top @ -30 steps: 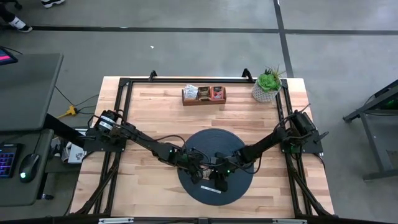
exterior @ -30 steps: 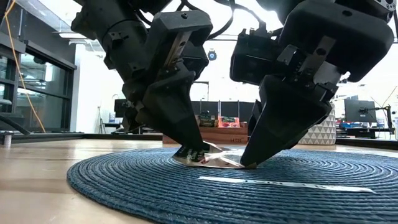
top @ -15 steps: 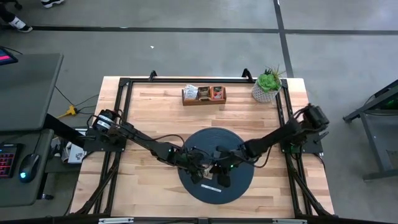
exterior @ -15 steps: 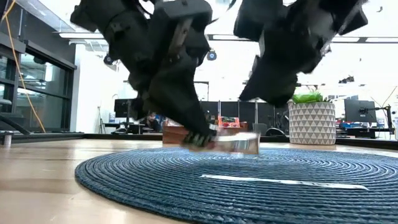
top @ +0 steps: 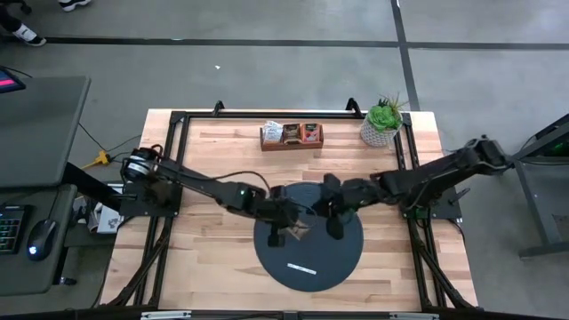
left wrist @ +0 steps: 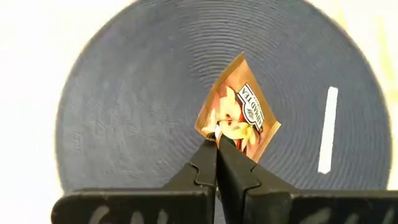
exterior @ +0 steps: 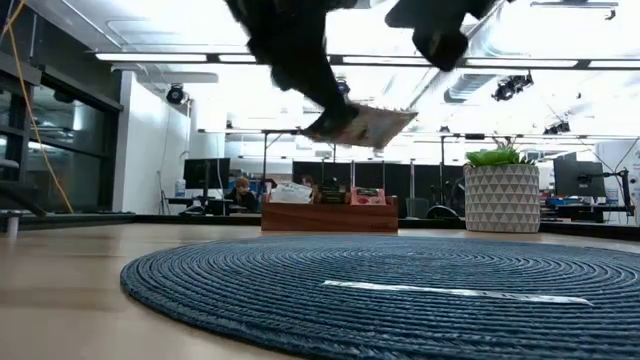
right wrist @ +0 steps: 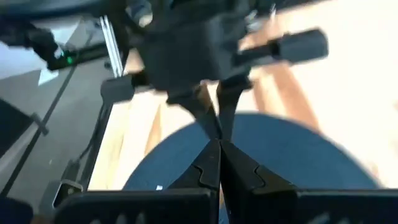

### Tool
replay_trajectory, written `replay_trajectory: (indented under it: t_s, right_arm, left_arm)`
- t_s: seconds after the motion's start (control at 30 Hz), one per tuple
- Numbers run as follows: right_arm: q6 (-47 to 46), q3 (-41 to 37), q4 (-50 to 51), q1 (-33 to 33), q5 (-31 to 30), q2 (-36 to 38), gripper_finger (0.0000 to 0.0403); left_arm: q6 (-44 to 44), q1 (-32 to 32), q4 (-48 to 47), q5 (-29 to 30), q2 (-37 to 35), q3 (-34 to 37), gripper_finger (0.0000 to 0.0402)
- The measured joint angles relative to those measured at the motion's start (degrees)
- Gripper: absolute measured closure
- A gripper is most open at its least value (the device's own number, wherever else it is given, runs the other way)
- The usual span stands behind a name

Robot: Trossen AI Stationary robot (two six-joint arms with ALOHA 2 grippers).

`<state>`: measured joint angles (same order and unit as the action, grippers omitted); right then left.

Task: Pick & Place Tea
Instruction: Put the brown tea bag into the middle section of the wooden organizer

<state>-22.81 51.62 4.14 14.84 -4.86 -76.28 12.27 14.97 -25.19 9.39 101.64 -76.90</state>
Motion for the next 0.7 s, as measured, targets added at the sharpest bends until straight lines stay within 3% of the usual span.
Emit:
replay_trajectory:
  t_s: [0.13,0.47,0.7]
  right_arm:
    - [1.5,0.1,0.6,-2.6,-0.9,2.9,0.0402]
    - [2.3,0.1,1.7,-7.8,2.3,2.8,0.0396]
    - [2.1,0.1,1.2,-10.4,2.3,2.7,0.0302]
  left_arm:
    - [-9.9,-2.1,-5.9,-0.4,0.0,-6.6,0.0401]
    - [-23.1,-7.9,-19.4,1.6,0.1,-16.4,0.0401]
    - [-28.8,-9.7,-21.6,1.4,0.1,-17.7,0.0401]
